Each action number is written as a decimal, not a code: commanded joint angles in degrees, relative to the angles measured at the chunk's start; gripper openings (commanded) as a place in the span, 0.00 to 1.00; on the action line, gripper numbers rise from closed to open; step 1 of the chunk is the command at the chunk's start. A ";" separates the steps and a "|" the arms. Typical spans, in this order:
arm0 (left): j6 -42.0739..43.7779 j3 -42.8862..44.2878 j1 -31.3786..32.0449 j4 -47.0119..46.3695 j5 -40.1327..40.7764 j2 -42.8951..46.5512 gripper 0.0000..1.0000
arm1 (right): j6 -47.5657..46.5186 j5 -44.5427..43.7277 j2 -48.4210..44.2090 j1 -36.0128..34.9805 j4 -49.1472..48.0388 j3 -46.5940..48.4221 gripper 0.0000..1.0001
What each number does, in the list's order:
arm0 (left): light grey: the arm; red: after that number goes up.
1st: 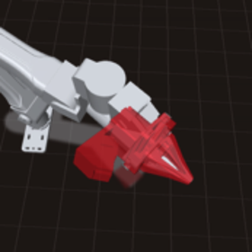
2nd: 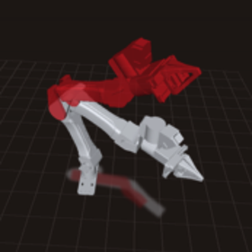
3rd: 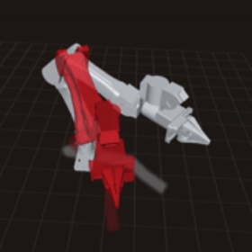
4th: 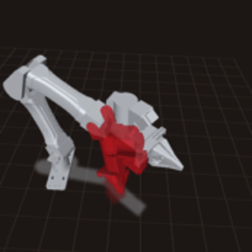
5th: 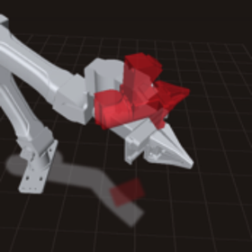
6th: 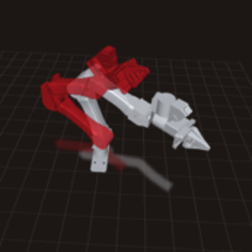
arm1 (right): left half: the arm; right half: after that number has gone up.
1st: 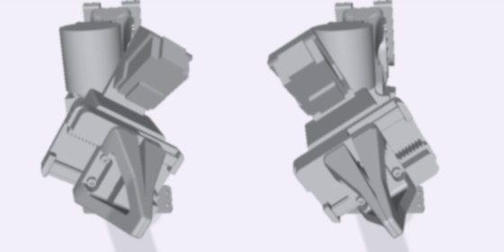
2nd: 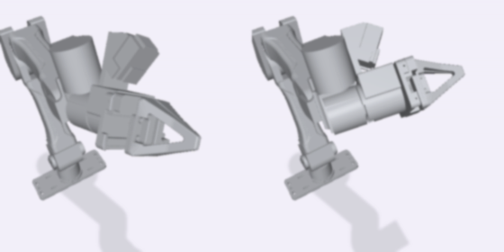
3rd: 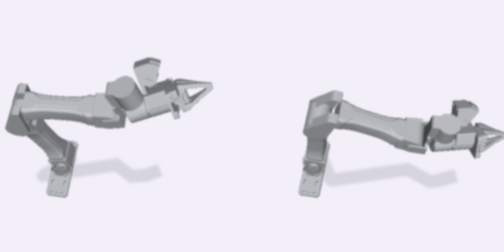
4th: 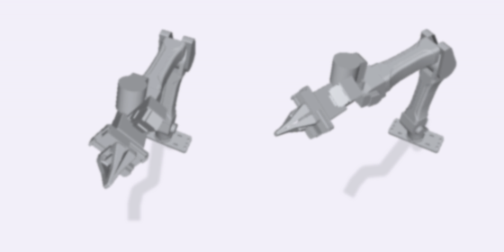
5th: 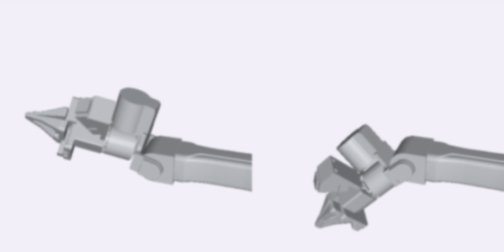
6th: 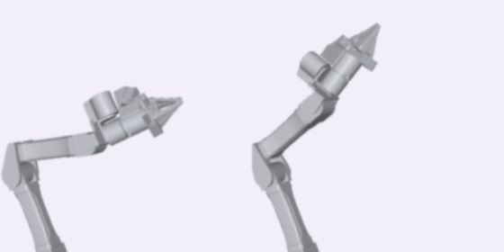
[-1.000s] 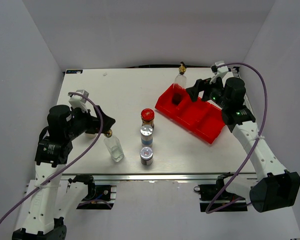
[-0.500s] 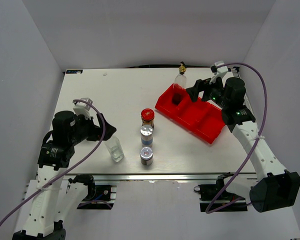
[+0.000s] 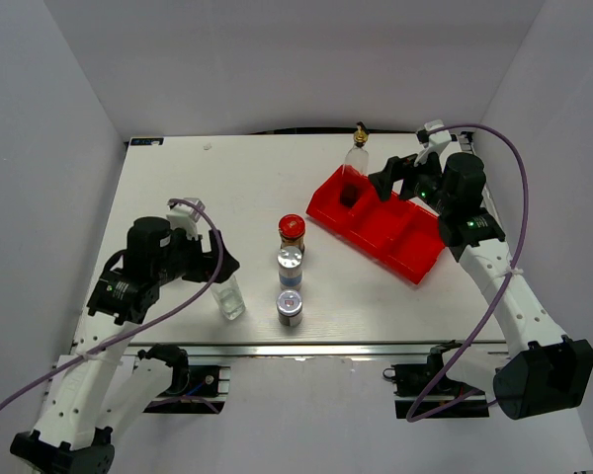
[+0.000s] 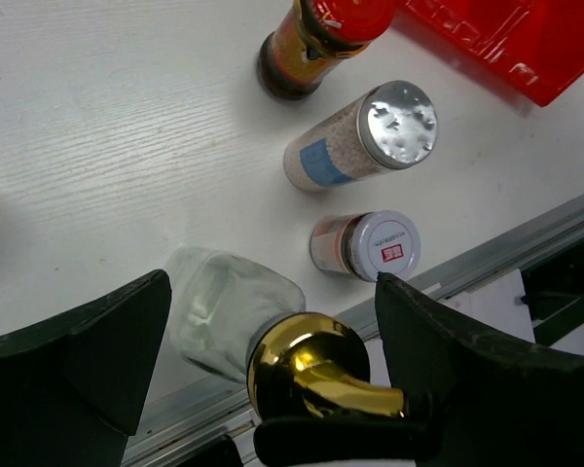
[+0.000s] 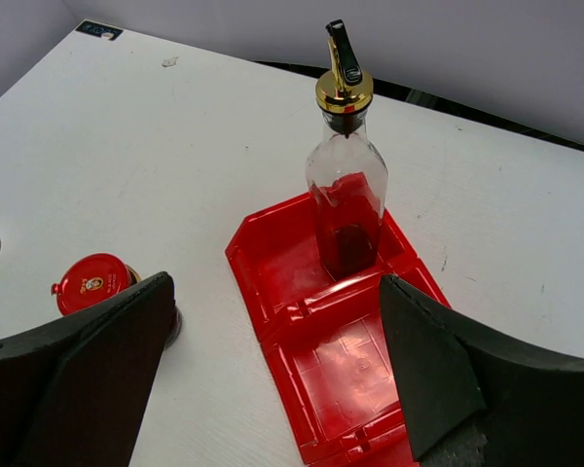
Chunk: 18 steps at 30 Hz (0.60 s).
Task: Organize the condiment bottles
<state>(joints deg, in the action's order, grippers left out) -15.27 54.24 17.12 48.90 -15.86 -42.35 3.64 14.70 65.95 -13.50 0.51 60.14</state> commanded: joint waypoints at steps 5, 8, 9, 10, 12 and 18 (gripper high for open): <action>0.59 1.05 2.83 -0.13 9.87 -1.07 0.86 | -1.00 -0.81 -0.13 0.23 -2.01 0.06 0.89; 0.50 0.08 3.53 -0.74 10.32 -0.72 0.80 | -1.09 -0.81 0.05 0.23 -2.01 0.24 0.89; 0.41 -0.27 3.79 -1.52 10.41 -0.63 0.78 | -1.18 -0.90 0.14 0.23 -2.01 0.24 0.89; 0.24 -0.53 4.14 -1.88 10.58 -0.37 0.75 | -1.18 -0.90 0.14 0.23 -2.01 0.24 0.89; 0.42 -0.89 4.50 -2.67 9.97 -0.19 0.71 | -1.18 -0.81 0.05 0.23 -2.01 0.15 0.89; -0.38 -1.33 5.72 -5.48 11.63 -0.54 0.39 | -1.35 -1.69 -0.21 0.23 -2.01 -0.11 0.89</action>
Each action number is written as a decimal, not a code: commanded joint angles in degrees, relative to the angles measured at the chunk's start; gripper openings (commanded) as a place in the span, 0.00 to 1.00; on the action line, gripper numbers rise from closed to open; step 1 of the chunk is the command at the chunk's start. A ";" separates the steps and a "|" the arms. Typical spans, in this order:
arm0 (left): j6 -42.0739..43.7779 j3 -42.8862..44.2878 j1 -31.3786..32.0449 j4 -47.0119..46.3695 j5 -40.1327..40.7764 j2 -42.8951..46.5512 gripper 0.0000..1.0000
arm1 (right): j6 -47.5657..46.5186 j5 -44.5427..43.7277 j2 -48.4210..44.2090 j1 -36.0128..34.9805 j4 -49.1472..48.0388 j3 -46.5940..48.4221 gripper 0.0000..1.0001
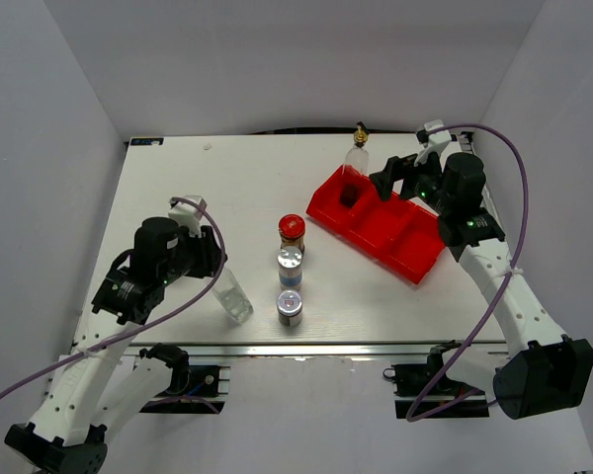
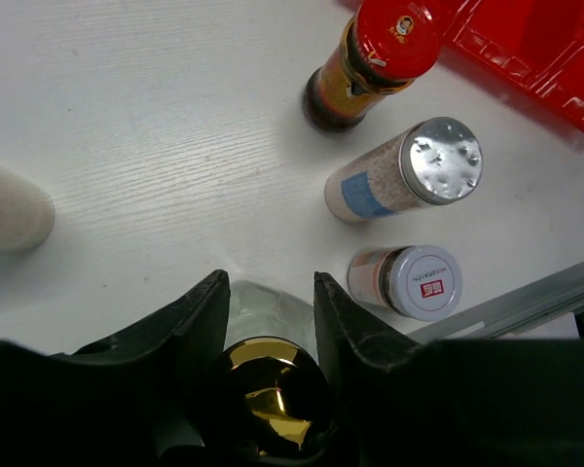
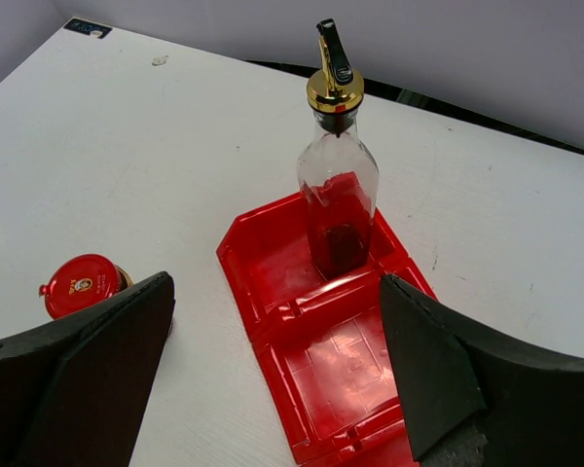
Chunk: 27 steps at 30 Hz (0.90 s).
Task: Organize the condiment bottles
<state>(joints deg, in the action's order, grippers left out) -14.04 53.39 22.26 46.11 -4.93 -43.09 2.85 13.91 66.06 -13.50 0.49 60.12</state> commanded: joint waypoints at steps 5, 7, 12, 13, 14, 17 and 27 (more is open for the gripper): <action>-2.74 0.05 1.82 -4.00 3.52 -1.91 0.07 | -1.18 -1.69 -0.85 0.23 -2.16 -0.44 0.89; -3.01 1.01 2.00 -4.80 4.14 -2.44 0.00 | -1.45 -1.96 -0.85 0.23 -2.25 -0.70 0.90; -3.62 5.31 2.17 -5.77 8.96 -3.57 0.00 | -1.62 -1.87 -0.85 0.23 -2.51 -0.88 0.89; -3.80 6.46 2.17 -5.77 10.28 -4.88 0.00 | -1.62 -1.78 -0.85 0.23 -2.69 -0.97 0.89; -4.49 8.56 2.26 -6.29 13.77 -5.59 0.00 | -1.62 -1.96 -0.76 0.23 -2.86 -0.88 0.89; -5.38 12.60 2.52 -7.43 19.49 -9.72 0.00 | -1.80 -3.19 -1.37 0.31 -2.60 -0.70 0.89; -5.91 24.29 2.61 -18.59 20.40 -21.66 0.00 | -0.57 -9.77 -4.71 0.31 -3.66 -2.46 0.89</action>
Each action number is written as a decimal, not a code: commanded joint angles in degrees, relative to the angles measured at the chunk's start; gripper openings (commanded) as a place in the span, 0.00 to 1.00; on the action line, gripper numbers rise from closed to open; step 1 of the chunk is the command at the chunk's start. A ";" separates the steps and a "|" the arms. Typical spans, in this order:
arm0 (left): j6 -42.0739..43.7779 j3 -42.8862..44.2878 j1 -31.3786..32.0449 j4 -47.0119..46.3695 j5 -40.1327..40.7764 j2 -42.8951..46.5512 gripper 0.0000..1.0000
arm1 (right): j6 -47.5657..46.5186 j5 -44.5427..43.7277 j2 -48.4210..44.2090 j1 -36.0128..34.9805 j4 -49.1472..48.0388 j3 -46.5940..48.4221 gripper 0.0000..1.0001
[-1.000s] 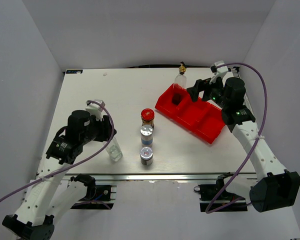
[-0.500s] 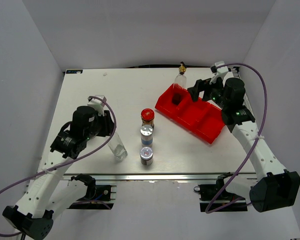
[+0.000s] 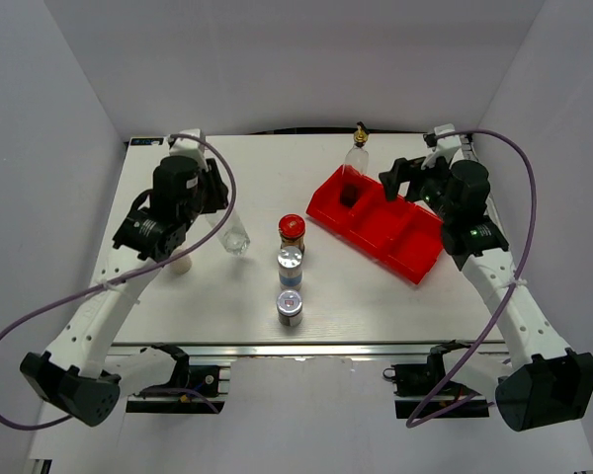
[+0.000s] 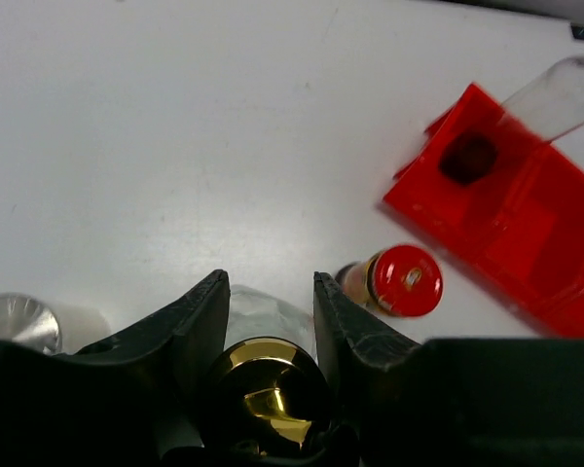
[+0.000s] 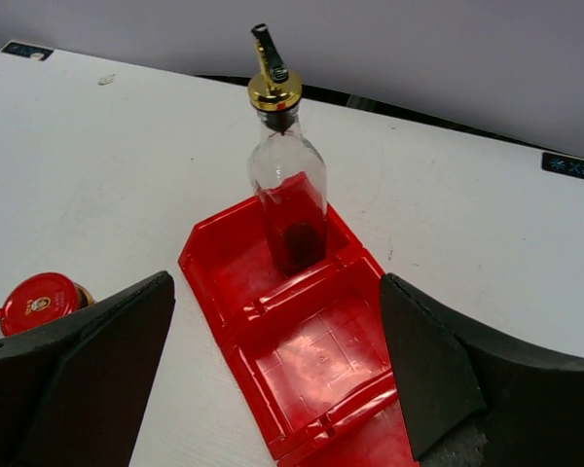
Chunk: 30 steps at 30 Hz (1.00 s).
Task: Organize the condiment bottles
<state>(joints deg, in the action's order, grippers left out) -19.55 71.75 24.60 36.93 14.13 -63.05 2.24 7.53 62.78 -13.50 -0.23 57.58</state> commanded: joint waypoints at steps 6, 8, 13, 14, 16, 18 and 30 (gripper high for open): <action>3.90 15.42 0.27 -15.04 -1.30 -13.83 0.00 | 3.21 -13.50 -1.79 1.01 -1.27 0.07 0.89; 6.36 20.96 0.27 -16.96 -3.22 -17.09 0.00 | 3.21 -14.21 -2.05 1.28 -1.61 -0.36 0.89; 8.30 37.47 0.27 -14.43 -8.41 -30.45 0.00 | 3.56 -16.48 -2.49 2.07 -1.70 -0.80 0.89; 8.30 42.98 0.27 -13.47 -10.68 -34.73 0.00 | 3.56 -17.02 -2.58 2.16 -1.62 -0.98 0.89; 7.60 47.94 0.27 -12.93 -13.41 -38.71 0.00 | 3.56 -19.20 -2.58 2.51 -2.05 -1.33 0.89; 6.99 54.25 0.27 -12.85 -18.86 -43.37 0.00 | 3.91 -20.36 -2.14 3.03 -2.76 -1.77 0.89; 4.87 57.64 1.24 -16.80 -29.86 -48.31 0.00 | 5.41 -21.59 1.02 5.76 -2.32 -0.98 0.89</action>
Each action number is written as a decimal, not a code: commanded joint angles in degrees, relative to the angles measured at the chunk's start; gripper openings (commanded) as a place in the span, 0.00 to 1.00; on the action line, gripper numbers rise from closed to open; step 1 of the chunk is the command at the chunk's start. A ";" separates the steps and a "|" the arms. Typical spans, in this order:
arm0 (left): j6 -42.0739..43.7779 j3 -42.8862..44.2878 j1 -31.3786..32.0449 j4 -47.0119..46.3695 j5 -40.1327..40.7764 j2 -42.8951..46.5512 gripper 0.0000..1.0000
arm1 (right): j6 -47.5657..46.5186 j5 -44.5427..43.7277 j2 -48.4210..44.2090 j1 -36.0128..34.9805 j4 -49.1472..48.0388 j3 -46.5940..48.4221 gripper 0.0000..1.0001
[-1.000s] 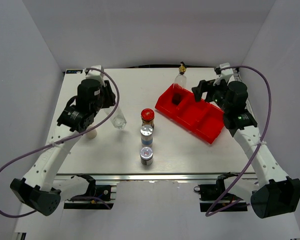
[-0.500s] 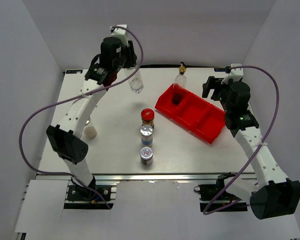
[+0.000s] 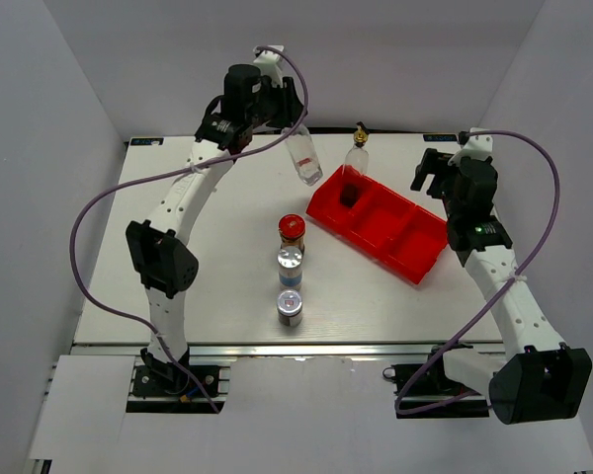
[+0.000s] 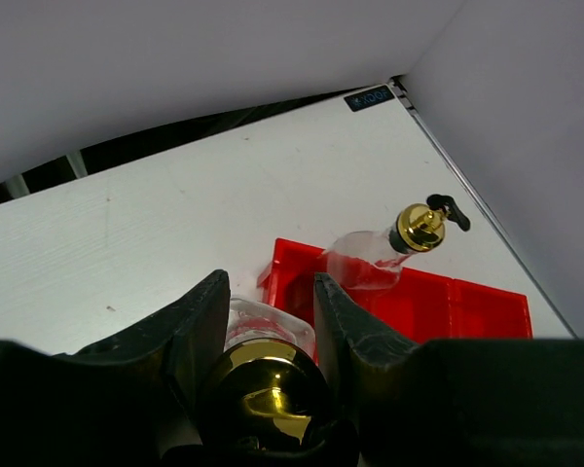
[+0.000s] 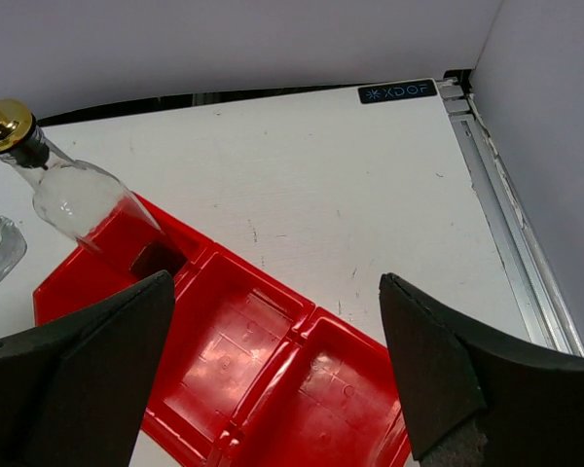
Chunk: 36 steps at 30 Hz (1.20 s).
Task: Organize the condiment bottles
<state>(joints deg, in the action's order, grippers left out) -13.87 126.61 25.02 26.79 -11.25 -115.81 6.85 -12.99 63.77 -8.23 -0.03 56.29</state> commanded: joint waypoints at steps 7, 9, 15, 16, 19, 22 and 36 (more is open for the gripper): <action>-0.72 -2.95 2.93 -9.30 -5.45 6.56 0.00 | 1.06 -0.37 -0.13 0.85 -2.17 0.22 0.90; -0.55 -2.86 3.54 -9.03 -5.54 6.82 0.00 | 1.06 -0.28 -0.13 1.02 -2.08 0.31 0.89; 1.47 -6.10 6.79 -8.24 -2.56 7.53 0.00 | 0.97 -0.28 -0.05 1.37 -1.55 0.31 0.90; 2.43 -6.37 7.32 -8.07 -1.60 7.44 0.00 | 0.97 -0.28 -0.13 1.46 -1.55 0.40 0.89; 4.02 -6.02 9.35 -6.66 1.31 6.48 0.00 | 0.97 -0.10 0.04 1.64 -1.46 0.40 0.90; 4.46 -4.71 10.32 -5.79 3.07 4.90 0.00 | 0.97 0.16 0.13 1.90 -1.46 0.48 0.89; 3.68 -5.49 11.19 -8.59 2.89 0.50 0.00 | 0.35 0.78 0.57 2.69 -1.29 0.57 0.89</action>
<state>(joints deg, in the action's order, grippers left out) -9.89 119.61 36.07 24.73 -8.71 -117.16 7.29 -12.45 64.25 -5.98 0.14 56.29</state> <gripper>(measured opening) 0.486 0.895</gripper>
